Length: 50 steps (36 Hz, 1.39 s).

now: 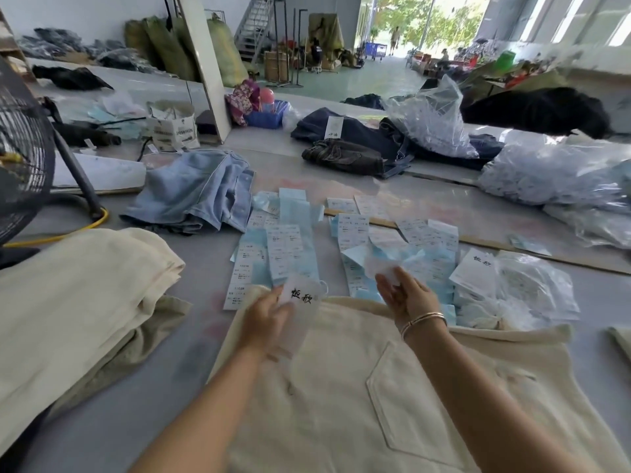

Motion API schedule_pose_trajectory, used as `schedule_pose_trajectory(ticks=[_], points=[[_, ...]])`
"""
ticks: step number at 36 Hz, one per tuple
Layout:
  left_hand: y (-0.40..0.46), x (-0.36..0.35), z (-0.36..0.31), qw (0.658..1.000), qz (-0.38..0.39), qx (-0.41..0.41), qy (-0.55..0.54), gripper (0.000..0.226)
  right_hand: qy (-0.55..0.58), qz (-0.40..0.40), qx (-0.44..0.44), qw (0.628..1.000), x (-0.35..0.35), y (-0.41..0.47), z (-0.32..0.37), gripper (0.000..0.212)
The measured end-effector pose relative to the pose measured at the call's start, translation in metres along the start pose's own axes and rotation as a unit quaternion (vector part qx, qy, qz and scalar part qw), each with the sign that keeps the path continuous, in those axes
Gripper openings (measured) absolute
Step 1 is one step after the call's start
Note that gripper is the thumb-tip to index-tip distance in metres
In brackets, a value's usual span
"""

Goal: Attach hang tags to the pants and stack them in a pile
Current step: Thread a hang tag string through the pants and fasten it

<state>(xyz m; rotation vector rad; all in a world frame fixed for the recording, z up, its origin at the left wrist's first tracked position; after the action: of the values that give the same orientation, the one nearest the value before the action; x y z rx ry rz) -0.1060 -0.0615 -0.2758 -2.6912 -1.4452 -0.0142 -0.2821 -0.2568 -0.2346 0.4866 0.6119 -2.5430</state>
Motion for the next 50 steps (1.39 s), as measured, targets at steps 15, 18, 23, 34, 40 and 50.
schedule_pose_trajectory(ticks=[15,18,23,34,40,50], points=[[-0.127,-0.114,0.025,0.899,0.072,0.285,-0.325,0.026,-0.449,-0.108,0.371,0.806,0.104,-0.11,0.005,0.025],[-0.126,-0.118,0.023,0.91,0.081,0.279,-0.297,0.029,-0.537,-0.047,0.491,0.684,0.076,-0.133,-0.008,0.016],[-0.127,-0.122,0.02,0.907,0.101,0.286,-0.29,0.033,-0.592,0.053,0.536,0.6,0.042,-0.153,-0.023,0.042],[-0.126,-0.124,0.02,0.929,0.122,0.245,-0.248,0.034,-0.63,0.052,0.513,0.58,0.039,-0.144,-0.027,0.017],[-0.127,-0.125,0.023,0.921,0.124,0.263,-0.259,0.033,-0.648,0.072,0.475,0.591,0.041,-0.136,-0.034,0.018],[-0.122,-0.129,0.02,0.93,0.143,0.254,-0.222,0.011,-0.71,-0.002,0.537,0.456,0.033,-0.15,-0.028,0.027]])
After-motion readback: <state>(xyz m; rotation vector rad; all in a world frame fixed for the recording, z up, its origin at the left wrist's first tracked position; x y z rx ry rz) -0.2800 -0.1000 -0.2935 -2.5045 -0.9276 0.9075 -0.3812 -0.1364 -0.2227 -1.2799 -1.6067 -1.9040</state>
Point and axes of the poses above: each hand's wrist, its own y-axis towards the middle knuckle, its own x-axis out of the back of the hand, z = x × y, the point moved 9 cm from there along y, towards the middle knuckle, and after that the axes turned 14 degrees about -y, right-handed, at the moved point
